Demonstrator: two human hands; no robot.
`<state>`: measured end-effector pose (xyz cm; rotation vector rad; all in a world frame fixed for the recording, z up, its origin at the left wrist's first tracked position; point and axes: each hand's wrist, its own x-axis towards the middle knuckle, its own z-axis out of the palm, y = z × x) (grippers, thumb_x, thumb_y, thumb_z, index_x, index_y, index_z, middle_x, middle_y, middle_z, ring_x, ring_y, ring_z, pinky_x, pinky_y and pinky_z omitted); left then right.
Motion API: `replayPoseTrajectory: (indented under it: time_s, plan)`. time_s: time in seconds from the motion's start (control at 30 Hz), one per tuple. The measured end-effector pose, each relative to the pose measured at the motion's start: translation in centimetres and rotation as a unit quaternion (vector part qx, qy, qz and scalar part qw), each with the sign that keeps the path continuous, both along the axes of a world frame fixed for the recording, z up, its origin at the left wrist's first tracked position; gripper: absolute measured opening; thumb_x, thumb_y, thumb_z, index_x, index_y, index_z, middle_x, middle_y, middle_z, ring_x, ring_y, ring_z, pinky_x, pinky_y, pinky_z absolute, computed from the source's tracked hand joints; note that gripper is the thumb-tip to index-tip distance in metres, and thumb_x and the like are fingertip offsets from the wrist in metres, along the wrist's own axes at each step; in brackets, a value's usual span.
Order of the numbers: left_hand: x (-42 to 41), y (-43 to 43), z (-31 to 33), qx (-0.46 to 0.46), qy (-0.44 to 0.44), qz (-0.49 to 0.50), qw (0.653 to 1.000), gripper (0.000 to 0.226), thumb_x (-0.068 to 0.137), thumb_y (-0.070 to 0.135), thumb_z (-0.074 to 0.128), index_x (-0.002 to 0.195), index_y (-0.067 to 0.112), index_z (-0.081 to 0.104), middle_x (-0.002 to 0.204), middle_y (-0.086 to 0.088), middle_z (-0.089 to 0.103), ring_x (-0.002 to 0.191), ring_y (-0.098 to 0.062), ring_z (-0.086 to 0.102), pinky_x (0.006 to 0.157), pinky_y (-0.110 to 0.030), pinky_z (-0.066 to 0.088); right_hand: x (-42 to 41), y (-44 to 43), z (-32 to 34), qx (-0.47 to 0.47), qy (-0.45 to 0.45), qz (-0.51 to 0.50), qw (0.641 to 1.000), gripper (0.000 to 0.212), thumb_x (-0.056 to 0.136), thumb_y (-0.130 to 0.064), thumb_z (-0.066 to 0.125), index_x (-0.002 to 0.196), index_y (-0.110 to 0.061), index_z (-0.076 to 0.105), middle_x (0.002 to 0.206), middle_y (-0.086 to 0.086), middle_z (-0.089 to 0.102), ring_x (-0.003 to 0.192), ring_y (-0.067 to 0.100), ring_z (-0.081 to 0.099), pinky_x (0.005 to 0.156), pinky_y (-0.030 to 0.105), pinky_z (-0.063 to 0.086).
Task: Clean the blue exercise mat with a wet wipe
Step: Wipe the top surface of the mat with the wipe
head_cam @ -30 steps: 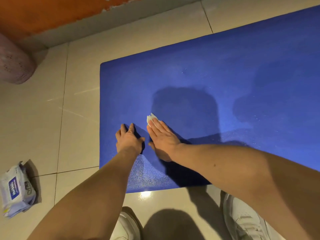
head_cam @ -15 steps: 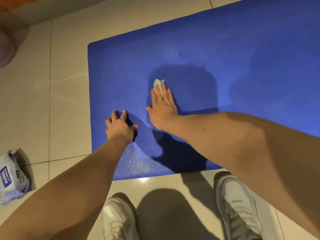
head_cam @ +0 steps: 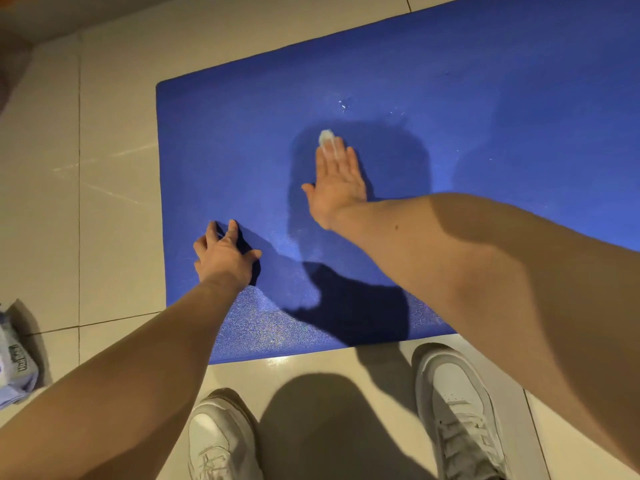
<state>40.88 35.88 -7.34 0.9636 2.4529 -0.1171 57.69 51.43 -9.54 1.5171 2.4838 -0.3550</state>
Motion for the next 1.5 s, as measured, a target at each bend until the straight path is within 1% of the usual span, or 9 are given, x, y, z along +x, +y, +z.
replayPoseTrajectory:
  time_s: [0.2, 0.5, 0.73, 0.9, 1.07, 1.17, 1.23, 1.37, 1.5]
  plan:
    - [-0.1, 0.0, -0.2, -0.006, -0.010, 0.010, 1.000, 0.077, 0.093, 0.045, 0.065, 0.157, 0.039, 0.022, 0.165, 0.004, 0.004, 0.147, -0.030, 0.011, 0.119, -0.051, 0.025, -2.4, -1.6, -0.1, -0.014, 0.040, -0.079, 0.996, 0.077, 0.106, -0.047, 0.021, 0.157, 0.002, -0.010, 0.163, 0.021, -0.025, 0.151, 0.037, -0.025, 0.125, 0.050, -0.005]
    - [0.4, 0.1, 0.5, -0.015, 0.011, -0.007, 1.000, 0.076, 0.094, 0.046, 0.063, 0.157, 0.035, 0.022, 0.166, 0.003, 0.005, 0.149, -0.025, 0.005, 0.117, -0.048, 0.022, -3.2, -4.5, -1.1, -0.008, 0.063, 0.234, 0.970, 0.072, 0.108, -0.046, 0.025, 0.160, -0.006, -0.004, 0.166, 0.010, -0.024, 0.152, 0.028, -0.026, 0.125, 0.043, -0.008]
    - [0.8, 0.7, 1.4, -0.020, 0.003, 0.006, 1.000, 0.079, 0.092, 0.042, 0.067, 0.157, 0.028, 0.025, 0.165, 0.002, 0.010, 0.149, -0.027, 0.009, 0.118, -0.048, 0.027, 1.3, -1.6, 0.2, -0.073, 0.090, 0.111, 0.987, 0.072, 0.108, -0.033, 0.033, 0.158, -0.002, -0.008, 0.166, 0.012, -0.023, 0.154, 0.029, -0.019, 0.126, 0.041, -0.008]
    - [2.3, 1.5, 3.5, -0.012, 0.000, 0.008, 1.000, 0.064, 0.092, 0.039, 0.068, 0.148, 0.020, 0.044, 0.157, 0.000, 0.028, 0.141, -0.029, 0.023, 0.113, -0.044, 0.036, 3.9, -1.1, 3.1, -0.215, 0.293, 0.033, 0.931, 0.061, 0.097, -0.001, 0.046, 0.156, -0.004, 0.030, 0.166, 0.008, 0.024, 0.154, 0.022, 0.021, 0.124, 0.031, 0.019]
    - [5.3, 1.0, 6.1, -0.007, -0.016, 0.012, 1.000, 0.053, 0.092, 0.039, 0.067, 0.140, 0.022, 0.053, 0.150, -0.003, 0.042, 0.139, -0.029, 0.031, 0.108, -0.043, 0.042, 7.9, 0.0, 6.1, -0.277, 0.283, 0.001, 0.918, 0.043, 0.096, 0.000, 0.049, 0.138, -0.004, 0.057, 0.130, 0.007, 0.061, 0.115, 0.028, 0.059, 0.090, 0.026, 0.042]
    - [7.3, 1.1, 8.0, 0.042, -0.085, 0.069, 0.993, 0.048, 0.092, 0.034, 0.070, 0.135, 0.015, 0.058, 0.131, -0.008, 0.059, 0.122, -0.029, 0.053, 0.098, -0.036, 0.048, 9.2, -0.2, 8.3, -0.309, 0.305, -0.044, 0.900, 0.019, 0.096, 0.003, 0.048, 0.080, -0.007, 0.044, 0.078, 0.002, 0.044, 0.069, 0.018, 0.037, 0.062, 0.026, 0.031]
    - [9.4, 1.5, 10.0, 0.130, -0.177, 0.124, 0.968, 0.034, 0.094, 0.024, 0.070, 0.123, 0.011, 0.061, 0.113, -0.008, 0.062, 0.102, -0.024, 0.059, 0.086, -0.030, 0.046, 9.3, -0.9, 10.7, -0.339, 0.319, -0.062, 0.883, 0.026, 0.099, 0.000, 0.048, 0.077, -0.014, 0.044, 0.072, 0.000, 0.036, 0.065, 0.016, 0.031, 0.053, 0.025, 0.025]
    - [13.6, 1.8, 13.5, 0.237, -0.263, 0.150, 0.923, 0.027, 0.093, 0.021, 0.070, 0.116, 0.007, 0.064, 0.092, -0.007, 0.066, 0.083, -0.019, 0.060, 0.077, -0.033, 0.048, 8.8, -2.5, 15.0, -0.404, 0.336, -0.078, 0.847, 0.020, 0.102, -0.016, 0.050, 0.085, -0.019, 0.060, 0.091, 0.003, 0.056, 0.090, 0.020, 0.047, 0.076, 0.025, 0.042]
    - [15.9, 2.2, 15.9, 0.289, -0.298, 0.150, 0.897, 0.020, 0.095, 0.029, 0.063, 0.092, 0.012, 0.074, 0.090, -0.012, 0.073, 0.077, -0.021, 0.059, 0.083, -0.049, 0.055, 8.6, -3.6, 17.9, -0.479, 0.380, -0.152, 0.776, 0.059, 0.100, -0.059, 0.043, 0.099, -0.005, 0.069, 0.094, 0.011, 0.070, 0.085, 0.021, 0.057, 0.099, 0.040, 0.047]
